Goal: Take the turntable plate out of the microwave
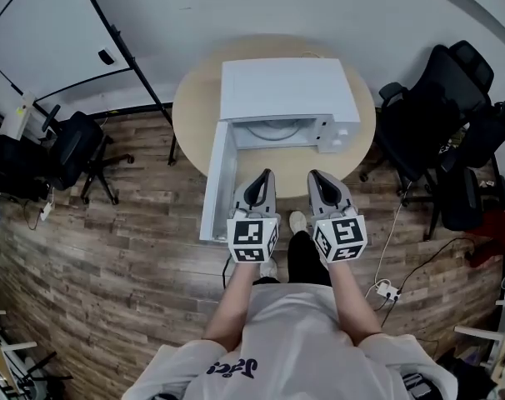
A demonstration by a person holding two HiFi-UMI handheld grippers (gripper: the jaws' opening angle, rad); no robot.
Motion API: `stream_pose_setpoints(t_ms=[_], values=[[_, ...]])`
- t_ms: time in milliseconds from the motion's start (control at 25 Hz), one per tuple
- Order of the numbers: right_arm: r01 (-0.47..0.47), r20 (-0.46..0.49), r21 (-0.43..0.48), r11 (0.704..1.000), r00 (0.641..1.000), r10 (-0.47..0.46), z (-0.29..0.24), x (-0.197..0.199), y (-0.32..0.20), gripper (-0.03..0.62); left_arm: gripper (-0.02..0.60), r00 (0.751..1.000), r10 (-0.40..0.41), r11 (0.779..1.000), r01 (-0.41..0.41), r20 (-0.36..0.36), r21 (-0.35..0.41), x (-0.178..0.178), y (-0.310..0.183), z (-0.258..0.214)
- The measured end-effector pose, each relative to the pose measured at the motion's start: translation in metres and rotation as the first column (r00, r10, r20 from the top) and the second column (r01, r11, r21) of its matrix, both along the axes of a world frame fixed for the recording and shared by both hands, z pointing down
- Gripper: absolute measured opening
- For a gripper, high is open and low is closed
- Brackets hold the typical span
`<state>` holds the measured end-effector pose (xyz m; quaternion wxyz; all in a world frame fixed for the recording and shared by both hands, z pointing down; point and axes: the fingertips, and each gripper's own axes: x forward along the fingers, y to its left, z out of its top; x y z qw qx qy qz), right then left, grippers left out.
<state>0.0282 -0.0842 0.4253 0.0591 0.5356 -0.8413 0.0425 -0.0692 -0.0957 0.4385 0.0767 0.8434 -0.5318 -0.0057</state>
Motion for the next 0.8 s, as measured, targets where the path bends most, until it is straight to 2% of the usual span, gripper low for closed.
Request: stream_pose_setpoints(t_ms=[240,480,640,800], values=[[0.007,0.011,-0.025,1.0,1.0,-0.006,0.016,0.006,-0.039,0.018,0.015,1.0,0.021,1.0,-0.021,-0.022,-0.02,0.013,-0.032,0.026],[0.025,0.003,-0.096,0.995,1.0,-0.025,0.046,0.008,-0.073,0.018,0.015,0.998,-0.042,0.99,0.036,-0.04,-0.136,0.012,-0.072,0.063],[0.053,-0.001,-0.144,0.988,0.999,-0.054,0.066,0.005,-0.084,0.018,0.015,0.997,-0.073,0.972,0.062,-0.04,-0.229,0.01,-0.09,0.091],[0.082,0.002,-0.169,0.982,0.997,-0.083,0.08,0.0,-0.102,0.018,0.015,0.995,-0.097,0.953,0.087,-0.02,-0.289,0.005,-0.108,0.118]])
